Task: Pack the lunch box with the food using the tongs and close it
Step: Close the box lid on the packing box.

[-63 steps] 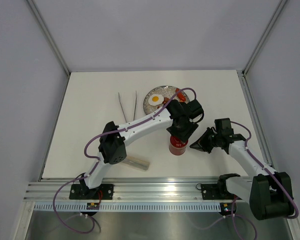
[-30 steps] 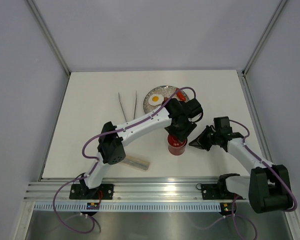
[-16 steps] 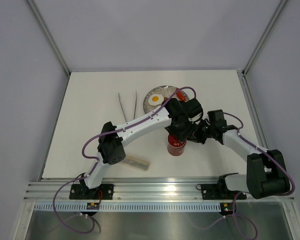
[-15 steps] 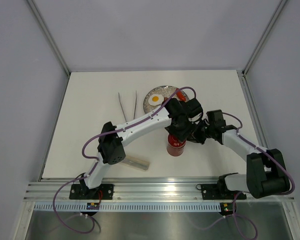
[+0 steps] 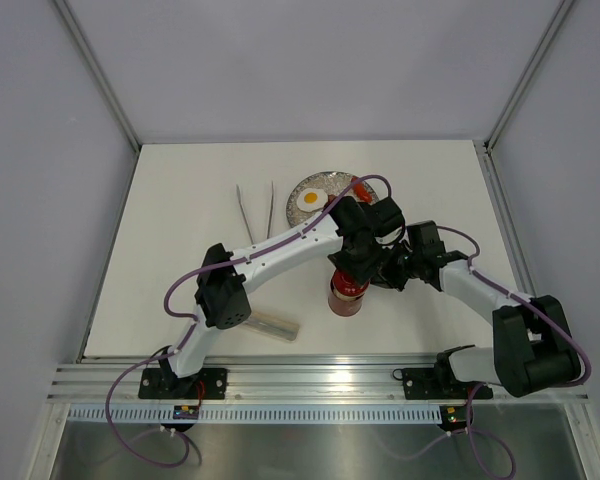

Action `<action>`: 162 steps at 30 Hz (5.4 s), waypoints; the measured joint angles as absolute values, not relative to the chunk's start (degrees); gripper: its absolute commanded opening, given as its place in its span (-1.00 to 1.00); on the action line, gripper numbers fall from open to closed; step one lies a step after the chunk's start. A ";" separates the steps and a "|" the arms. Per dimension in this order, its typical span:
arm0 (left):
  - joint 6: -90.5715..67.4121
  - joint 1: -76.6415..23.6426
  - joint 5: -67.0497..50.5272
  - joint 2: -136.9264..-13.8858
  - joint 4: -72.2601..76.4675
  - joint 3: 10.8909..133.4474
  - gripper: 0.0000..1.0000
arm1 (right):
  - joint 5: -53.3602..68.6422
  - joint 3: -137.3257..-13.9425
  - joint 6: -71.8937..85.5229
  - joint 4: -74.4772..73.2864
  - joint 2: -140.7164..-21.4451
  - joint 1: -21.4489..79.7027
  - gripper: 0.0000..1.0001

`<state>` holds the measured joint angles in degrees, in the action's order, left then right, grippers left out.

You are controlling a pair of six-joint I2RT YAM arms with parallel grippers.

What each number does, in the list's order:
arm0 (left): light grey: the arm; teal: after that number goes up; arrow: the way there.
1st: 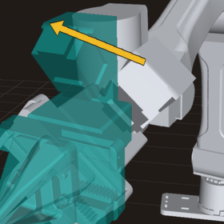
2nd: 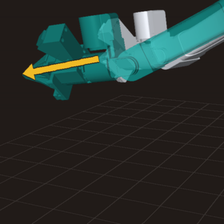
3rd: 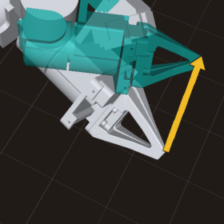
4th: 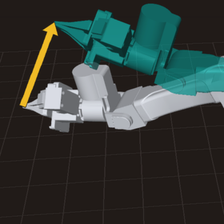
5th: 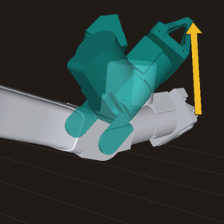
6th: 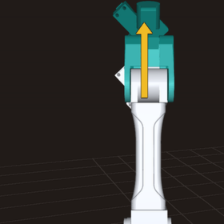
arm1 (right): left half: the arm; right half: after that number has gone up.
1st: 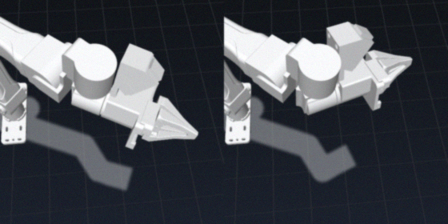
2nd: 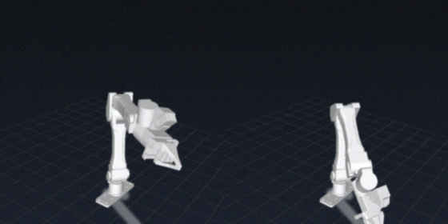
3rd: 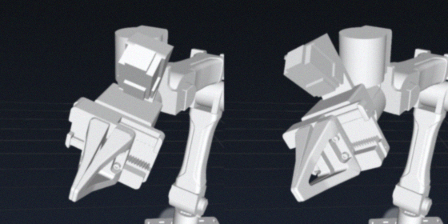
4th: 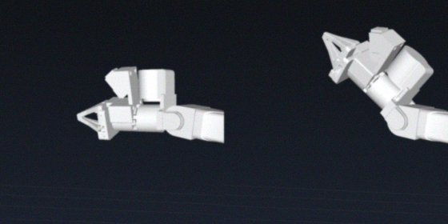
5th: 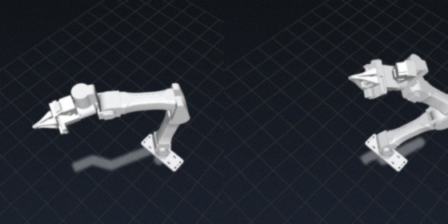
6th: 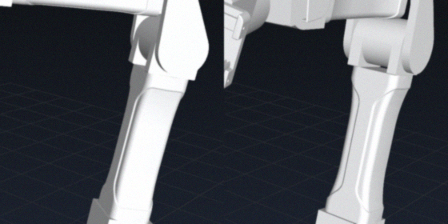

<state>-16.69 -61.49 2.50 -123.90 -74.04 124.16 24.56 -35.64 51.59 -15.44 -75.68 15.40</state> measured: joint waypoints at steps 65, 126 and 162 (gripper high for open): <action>-16.29 -61.49 3.95 -123.48 -75.48 122.54 -0.99 | 15.99 -31.03 52.95 -22.37 -66.76 15.49 -0.86; -16.34 -61.25 1.45 -122.74 -74.43 119.35 -0.99 | 16.03 -30.61 52.95 -22.15 -66.76 15.49 -0.85; -18.98 -61.45 3.09 -116.60 -67.02 110.72 0.98 | 8.36 -36.25 48.99 -37.36 -52.27 15.51 -0.78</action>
<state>-18.98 -61.45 3.09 -116.60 -67.02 110.72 8.36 -36.25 48.99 -37.36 -52.27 15.51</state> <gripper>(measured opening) 0.988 0.101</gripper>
